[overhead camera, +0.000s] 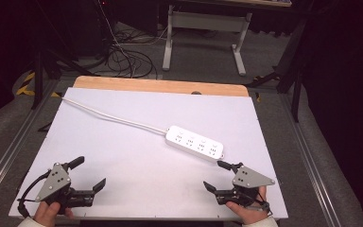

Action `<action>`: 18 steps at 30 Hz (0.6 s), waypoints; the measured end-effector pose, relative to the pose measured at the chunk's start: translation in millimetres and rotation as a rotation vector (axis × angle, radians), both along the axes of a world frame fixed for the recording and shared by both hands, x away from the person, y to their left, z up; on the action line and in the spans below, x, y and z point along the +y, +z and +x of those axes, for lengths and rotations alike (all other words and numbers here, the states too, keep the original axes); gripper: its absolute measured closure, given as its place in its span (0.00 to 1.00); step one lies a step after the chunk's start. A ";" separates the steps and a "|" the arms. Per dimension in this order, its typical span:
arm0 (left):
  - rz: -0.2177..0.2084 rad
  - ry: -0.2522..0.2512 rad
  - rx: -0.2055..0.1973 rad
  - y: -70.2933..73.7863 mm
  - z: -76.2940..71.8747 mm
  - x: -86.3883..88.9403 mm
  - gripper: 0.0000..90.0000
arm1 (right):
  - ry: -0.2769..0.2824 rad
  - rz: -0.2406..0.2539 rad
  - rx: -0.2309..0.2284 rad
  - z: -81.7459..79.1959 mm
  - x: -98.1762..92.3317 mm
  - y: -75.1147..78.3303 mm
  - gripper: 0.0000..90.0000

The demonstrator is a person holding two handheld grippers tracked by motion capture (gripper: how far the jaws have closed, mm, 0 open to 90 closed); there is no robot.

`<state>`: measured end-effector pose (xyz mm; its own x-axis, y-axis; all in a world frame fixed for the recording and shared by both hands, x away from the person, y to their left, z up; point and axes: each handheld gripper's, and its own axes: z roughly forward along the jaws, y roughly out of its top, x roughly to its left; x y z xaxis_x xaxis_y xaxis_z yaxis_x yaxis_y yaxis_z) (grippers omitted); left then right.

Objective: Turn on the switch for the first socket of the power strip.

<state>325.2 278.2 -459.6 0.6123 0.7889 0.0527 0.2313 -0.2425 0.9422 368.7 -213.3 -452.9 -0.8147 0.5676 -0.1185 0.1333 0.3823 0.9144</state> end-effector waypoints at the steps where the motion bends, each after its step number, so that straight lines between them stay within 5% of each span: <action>1: -0.003 0.001 0.003 0.0 -0.3 -0.5 0.03 | 0.000 0.000 0.000 0.0 0.0 0.0 0.23; 18: 0.001 0.006 -0.004 1.1 -0.7 0.4 0.03 | 0.000 -0.003 -0.023 -1.2 1.7 4.0 0.23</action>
<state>324.5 278.6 -458.5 0.6077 0.7922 0.0562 0.2287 -0.2424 0.9428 367.6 -211.5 -448.9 -0.8118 0.5673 -0.1388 0.1127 0.3853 0.9159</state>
